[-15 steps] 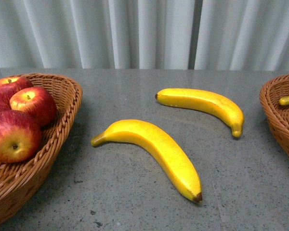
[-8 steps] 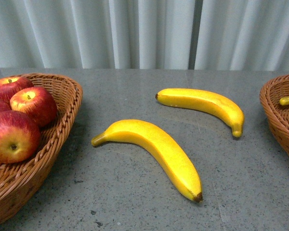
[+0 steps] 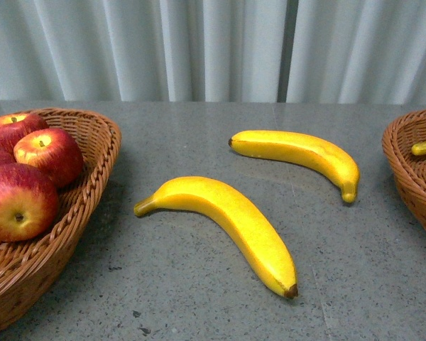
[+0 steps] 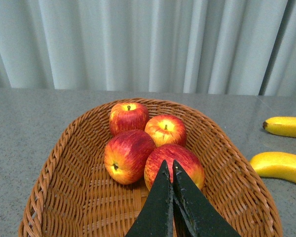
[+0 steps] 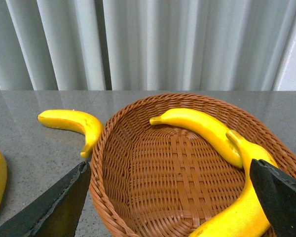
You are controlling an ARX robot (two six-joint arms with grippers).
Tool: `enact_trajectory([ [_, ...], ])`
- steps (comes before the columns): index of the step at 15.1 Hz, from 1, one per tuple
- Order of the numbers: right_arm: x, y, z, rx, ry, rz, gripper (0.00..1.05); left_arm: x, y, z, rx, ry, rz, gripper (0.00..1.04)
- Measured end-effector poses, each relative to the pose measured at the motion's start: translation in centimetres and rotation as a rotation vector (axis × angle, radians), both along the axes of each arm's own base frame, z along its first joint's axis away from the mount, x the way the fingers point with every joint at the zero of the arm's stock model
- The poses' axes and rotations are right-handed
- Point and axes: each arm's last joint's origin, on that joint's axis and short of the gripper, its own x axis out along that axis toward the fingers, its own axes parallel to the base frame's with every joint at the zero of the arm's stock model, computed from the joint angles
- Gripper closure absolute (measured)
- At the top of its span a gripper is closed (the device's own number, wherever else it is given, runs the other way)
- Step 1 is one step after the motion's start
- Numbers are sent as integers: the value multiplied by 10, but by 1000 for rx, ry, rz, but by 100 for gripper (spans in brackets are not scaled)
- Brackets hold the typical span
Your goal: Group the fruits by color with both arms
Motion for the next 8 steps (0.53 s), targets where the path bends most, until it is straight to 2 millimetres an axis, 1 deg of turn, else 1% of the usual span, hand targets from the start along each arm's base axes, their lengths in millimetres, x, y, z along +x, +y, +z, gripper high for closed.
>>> enact_trajectory([
  [5, 0, 0, 0, 0, 0, 0, 6, -6, 0, 0, 0, -3, 0, 103],
  [6, 0, 0, 0, 0, 0, 0, 6, -11, 0, -5, 0, 41, 1, 103],
  [7, 0, 0, 0, 0, 0, 0, 6, -16, 0, -4, 0, 10, 0, 103],
  [8, 0, 0, 0, 0, -1, 0, 6, -16, 0, -2, 1, 3, 3, 103],
])
